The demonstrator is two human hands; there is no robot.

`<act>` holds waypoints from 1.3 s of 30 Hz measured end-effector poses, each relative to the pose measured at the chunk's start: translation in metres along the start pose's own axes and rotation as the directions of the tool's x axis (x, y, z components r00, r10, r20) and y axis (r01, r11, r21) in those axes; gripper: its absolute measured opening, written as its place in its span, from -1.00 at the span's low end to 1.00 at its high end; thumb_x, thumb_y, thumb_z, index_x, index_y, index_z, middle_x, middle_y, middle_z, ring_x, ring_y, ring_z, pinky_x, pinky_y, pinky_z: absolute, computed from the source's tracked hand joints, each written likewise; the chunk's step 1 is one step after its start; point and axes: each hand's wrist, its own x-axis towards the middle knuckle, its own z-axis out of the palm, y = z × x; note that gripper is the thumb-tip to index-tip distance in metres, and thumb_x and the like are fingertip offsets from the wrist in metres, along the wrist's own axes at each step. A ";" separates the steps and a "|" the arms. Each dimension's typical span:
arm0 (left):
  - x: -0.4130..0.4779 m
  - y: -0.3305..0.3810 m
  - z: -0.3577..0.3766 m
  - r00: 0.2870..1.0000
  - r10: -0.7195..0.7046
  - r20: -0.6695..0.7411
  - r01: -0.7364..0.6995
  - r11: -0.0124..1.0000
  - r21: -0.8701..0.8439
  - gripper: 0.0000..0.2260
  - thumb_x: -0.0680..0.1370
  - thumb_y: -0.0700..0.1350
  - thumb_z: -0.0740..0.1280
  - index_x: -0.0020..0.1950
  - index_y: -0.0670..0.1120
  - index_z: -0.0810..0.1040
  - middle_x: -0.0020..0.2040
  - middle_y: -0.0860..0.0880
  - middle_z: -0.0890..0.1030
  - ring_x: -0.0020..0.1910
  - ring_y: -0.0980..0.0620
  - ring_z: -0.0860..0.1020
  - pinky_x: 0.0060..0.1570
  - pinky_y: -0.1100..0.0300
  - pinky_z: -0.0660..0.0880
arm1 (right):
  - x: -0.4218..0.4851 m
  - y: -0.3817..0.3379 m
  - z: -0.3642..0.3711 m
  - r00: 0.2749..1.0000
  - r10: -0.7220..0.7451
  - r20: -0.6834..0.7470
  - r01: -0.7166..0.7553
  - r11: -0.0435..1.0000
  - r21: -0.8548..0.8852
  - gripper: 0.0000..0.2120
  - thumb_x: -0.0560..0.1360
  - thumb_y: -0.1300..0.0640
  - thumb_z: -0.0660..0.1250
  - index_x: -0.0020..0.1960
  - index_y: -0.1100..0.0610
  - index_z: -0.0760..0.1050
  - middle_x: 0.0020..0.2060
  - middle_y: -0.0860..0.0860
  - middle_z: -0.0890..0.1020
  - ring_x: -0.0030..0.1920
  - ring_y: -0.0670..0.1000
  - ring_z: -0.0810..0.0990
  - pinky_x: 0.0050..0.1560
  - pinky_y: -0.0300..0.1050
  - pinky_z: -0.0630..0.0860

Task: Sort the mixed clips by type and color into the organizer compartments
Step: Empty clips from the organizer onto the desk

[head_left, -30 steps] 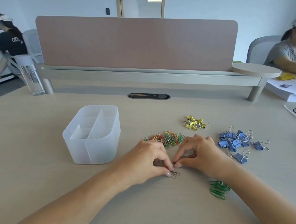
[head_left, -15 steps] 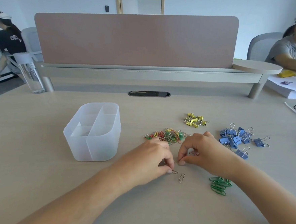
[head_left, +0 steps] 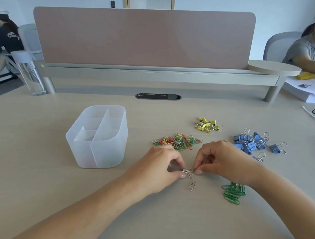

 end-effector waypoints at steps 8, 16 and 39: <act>0.002 0.005 0.006 0.990 0.142 -0.023 -0.138 0.981 0.137 -0.93 0.55 -0.08 0.36 0.01 0.00 0.61 -0.12 0.16 0.43 -0.09 0.21 0.30 -0.06 0.39 0.27 | -0.002 -0.004 0.003 1.000 0.028 -0.008 -0.028 0.999 0.032 -0.89 0.33 0.09 0.57 -0.28 -0.06 0.66 -0.34 -0.08 0.64 -0.39 -0.21 0.44 -0.32 -0.40 0.36; 0.004 0.008 0.002 0.970 0.243 -0.002 -0.234 0.936 0.262 -0.90 0.57 -0.10 0.32 0.01 -0.05 0.62 -0.13 0.12 0.43 0.02 0.07 0.37 -0.04 0.35 0.24 | -0.004 -0.007 -0.002 0.999 0.035 0.015 -0.033 0.995 -0.096 -0.92 0.36 0.03 0.54 -0.24 -0.10 0.65 -0.31 -0.10 0.64 -0.34 -0.22 0.46 -0.29 -0.41 0.35; 0.004 -0.002 -0.017 0.993 0.064 0.096 -0.096 0.922 0.375 -0.91 0.46 -0.17 0.31 -0.14 -0.07 0.62 -0.13 0.00 0.60 -0.11 0.00 0.54 -0.15 0.12 0.51 | -0.006 -0.021 0.008 0.985 -0.102 0.141 0.132 0.967 -0.218 -0.91 0.41 -0.14 0.45 -0.10 -0.22 0.59 -0.18 -0.27 0.59 -0.07 -0.19 0.43 -0.03 -0.22 0.41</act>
